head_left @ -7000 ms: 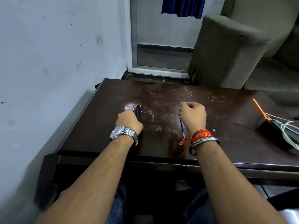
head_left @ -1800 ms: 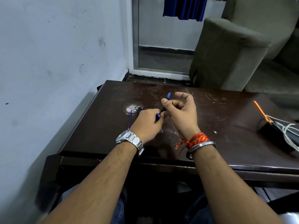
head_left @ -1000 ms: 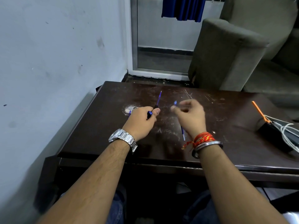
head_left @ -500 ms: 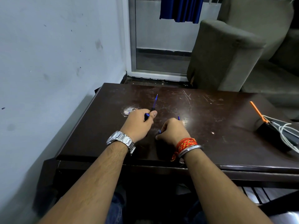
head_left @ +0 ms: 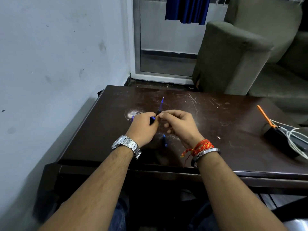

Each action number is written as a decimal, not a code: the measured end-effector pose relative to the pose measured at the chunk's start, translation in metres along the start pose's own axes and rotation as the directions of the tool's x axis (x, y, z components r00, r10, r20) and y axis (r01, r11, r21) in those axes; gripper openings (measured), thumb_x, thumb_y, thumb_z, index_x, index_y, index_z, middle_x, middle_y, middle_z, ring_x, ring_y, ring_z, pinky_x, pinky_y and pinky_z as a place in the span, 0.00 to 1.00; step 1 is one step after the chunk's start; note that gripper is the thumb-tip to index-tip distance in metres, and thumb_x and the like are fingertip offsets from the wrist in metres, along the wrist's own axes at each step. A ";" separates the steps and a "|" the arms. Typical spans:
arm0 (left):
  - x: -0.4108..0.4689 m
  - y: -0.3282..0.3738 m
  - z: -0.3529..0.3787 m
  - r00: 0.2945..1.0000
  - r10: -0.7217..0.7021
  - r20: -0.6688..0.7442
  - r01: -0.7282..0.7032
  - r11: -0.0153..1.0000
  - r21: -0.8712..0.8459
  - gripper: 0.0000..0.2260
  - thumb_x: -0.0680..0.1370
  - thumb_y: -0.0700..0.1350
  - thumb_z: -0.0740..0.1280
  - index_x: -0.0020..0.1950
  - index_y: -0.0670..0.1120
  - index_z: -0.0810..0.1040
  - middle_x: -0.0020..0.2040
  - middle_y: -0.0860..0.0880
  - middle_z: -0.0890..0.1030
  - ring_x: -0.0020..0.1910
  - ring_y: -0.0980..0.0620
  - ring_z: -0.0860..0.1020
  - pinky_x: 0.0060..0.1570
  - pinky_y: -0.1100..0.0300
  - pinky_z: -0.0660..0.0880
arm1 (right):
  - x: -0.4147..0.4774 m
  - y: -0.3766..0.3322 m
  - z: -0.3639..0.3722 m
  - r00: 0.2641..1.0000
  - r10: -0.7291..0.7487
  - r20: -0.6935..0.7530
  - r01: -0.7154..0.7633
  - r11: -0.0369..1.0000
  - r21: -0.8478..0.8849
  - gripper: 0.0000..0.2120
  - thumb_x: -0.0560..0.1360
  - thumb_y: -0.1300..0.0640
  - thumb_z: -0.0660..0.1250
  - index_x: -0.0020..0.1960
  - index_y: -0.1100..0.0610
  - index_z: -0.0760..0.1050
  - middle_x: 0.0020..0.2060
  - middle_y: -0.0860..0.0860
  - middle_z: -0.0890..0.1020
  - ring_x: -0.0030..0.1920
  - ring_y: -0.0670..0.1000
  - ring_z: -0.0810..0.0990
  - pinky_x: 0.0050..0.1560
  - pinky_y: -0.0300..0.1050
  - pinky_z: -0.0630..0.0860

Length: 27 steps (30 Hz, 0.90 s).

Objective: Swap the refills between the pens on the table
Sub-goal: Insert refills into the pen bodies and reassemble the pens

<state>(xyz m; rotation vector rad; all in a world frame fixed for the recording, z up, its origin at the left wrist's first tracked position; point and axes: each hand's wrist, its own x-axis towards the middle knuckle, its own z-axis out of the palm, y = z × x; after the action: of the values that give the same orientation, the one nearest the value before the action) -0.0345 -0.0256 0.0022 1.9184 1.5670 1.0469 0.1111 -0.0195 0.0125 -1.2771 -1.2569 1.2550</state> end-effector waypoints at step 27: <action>-0.015 0.019 0.029 0.927 -0.363 0.091 0.302 0.871 0.387 0.13 0.74 0.48 0.71 0.35 0.47 0.68 0.36 0.49 0.72 0.38 0.43 0.76 0.37 0.56 0.71 | 0.007 0.005 -0.016 0.933 -0.148 -0.327 0.107 0.984 -0.140 0.04 0.74 0.55 0.73 0.44 0.56 0.83 0.37 0.54 0.85 0.34 0.46 0.82 0.39 0.44 0.84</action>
<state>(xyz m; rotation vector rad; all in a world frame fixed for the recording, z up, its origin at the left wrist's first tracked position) -0.0005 -0.0411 -0.0054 1.8039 2.0150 0.4617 0.1267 -0.0122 0.0078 -1.4040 -1.1576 0.8345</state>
